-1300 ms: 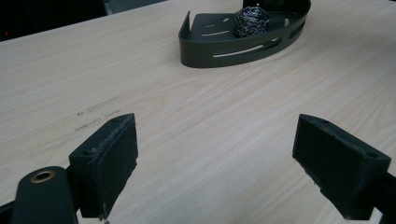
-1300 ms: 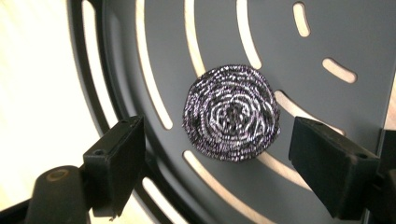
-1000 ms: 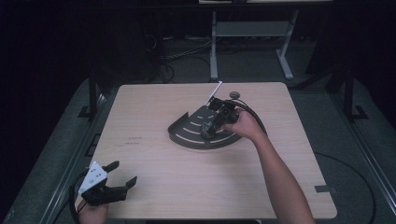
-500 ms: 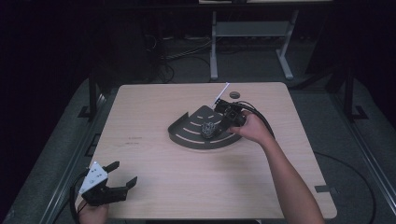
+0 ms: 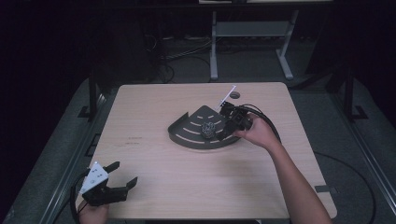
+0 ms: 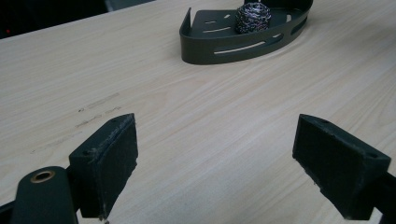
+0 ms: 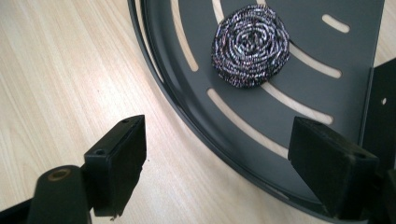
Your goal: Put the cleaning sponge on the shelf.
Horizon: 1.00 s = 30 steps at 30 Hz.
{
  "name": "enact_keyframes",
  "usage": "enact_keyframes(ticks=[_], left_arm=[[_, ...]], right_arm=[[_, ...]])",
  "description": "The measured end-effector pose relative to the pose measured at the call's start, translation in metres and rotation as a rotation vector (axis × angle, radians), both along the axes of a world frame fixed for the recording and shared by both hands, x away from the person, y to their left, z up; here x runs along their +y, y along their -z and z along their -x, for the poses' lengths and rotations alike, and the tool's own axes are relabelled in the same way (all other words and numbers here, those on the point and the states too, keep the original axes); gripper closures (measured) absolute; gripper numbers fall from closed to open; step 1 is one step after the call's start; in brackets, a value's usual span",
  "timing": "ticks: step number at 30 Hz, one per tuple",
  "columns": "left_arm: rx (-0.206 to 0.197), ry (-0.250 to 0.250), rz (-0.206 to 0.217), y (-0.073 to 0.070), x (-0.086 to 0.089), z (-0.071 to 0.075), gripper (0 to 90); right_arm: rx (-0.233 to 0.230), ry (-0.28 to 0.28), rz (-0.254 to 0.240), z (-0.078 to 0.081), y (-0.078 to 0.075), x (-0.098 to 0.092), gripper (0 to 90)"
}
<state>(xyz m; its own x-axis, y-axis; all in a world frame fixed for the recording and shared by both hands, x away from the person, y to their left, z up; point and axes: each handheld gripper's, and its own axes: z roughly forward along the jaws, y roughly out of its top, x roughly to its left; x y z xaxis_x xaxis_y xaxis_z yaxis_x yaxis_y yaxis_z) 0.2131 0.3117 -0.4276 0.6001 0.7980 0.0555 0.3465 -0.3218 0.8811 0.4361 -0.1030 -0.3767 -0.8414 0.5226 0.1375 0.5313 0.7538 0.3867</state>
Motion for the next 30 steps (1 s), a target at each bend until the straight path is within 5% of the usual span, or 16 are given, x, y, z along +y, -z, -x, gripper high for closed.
enact_keyframes(ticks=[30], left_arm=[[0.005,0.004,-0.009,0.001,-0.003,0.000,13.3]], right_arm=[[0.025,0.029,-0.015,0.036,0.019,-0.051,18.7]])
